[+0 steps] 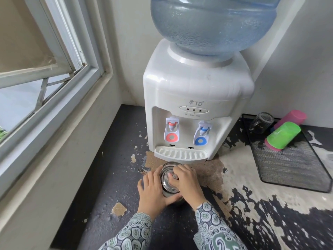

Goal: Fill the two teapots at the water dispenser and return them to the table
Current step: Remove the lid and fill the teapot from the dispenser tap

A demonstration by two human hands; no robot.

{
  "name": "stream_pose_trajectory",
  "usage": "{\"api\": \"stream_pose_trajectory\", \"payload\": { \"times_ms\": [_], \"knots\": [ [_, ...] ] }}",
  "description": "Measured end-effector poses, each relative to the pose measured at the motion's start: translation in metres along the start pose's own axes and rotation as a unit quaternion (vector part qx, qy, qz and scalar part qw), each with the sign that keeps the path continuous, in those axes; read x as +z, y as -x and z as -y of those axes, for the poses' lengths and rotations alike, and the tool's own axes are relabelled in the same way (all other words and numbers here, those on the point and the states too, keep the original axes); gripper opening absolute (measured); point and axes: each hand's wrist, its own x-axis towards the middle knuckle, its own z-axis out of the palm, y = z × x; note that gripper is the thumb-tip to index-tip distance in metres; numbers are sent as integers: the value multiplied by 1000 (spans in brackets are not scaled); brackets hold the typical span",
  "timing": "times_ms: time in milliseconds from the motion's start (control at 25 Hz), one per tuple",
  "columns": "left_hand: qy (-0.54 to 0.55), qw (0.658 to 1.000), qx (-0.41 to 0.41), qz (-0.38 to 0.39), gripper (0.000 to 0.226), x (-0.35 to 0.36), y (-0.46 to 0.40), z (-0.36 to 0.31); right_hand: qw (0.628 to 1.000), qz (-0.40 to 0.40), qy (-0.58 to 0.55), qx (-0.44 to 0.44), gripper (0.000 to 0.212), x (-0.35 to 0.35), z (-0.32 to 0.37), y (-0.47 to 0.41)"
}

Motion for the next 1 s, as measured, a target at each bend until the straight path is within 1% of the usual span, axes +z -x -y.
{"api": "stream_pose_trajectory", "payload": {
  "times_ms": [40, 120, 160, 240, 280, 320, 360, 400, 480, 520, 560, 640, 760, 840, 920, 1000],
  "knots": [
    [1, 1000, -1, -1, 116, 0, 0, 0, 999, -6, -31, 12, 29, 0, 0, 1],
    [6, 1000, -4, -2, 115, 1, 1, 0, 990, -17, -129, 57, 38, -3, -1, 1],
    [8, 1000, -5, -3, 115, 0, 1, 0, 986, -16, -151, 64, 40, -3, -2, 1],
    [-1, 1000, -6, 6, 115, -1, 1, 1, 987, -7, -151, 58, 40, -4, -2, 2],
    [-6, 1000, -7, 11, 115, -1, 1, 0, 983, 4, -172, 66, 42, -5, -2, 2],
    [-8, 1000, -9, 17, 116, -1, 1, 1, 972, 8, -216, 90, 44, -8, -1, 1],
    [-9, 1000, -10, 21, 116, -2, 1, 1, 955, -9, -269, 122, 44, -12, -2, 2],
    [-11, 1000, -10, 23, 117, -2, 1, 1, 935, -44, -317, 153, 40, -15, -6, 4],
    [-12, 1000, -8, 18, 117, -3, 1, -1, 903, -147, -364, 174, 27, -24, -21, 14],
    [-8, 1000, -7, 14, 117, -3, 2, -1, 899, -183, -363, 166, 22, -29, -31, 21],
    [-3, 1000, -5, 12, 117, -3, 2, -2, 900, -203, -350, 160, 16, -33, -41, 30],
    [11, 1000, -1, 6, 116, -2, 2, -2, 909, -208, -312, 181, 6, -35, -59, 46],
    [26, 1000, 8, -10, 114, -1, 2, -1, 913, -178, -272, 247, 13, -25, -78, 65],
    [25, 1000, 9, -13, 113, -2, 2, -2, 922, -154, -218, 280, 17, -17, -85, 73],
    [21, 1000, 7, -8, 113, -3, 2, -2, 931, -110, -166, 305, 20, -12, -90, 77],
    [19, 1000, 7, 0, 114, -3, 2, -1, 929, -57, -148, 334, 21, -13, -85, 73]
  ]
}}
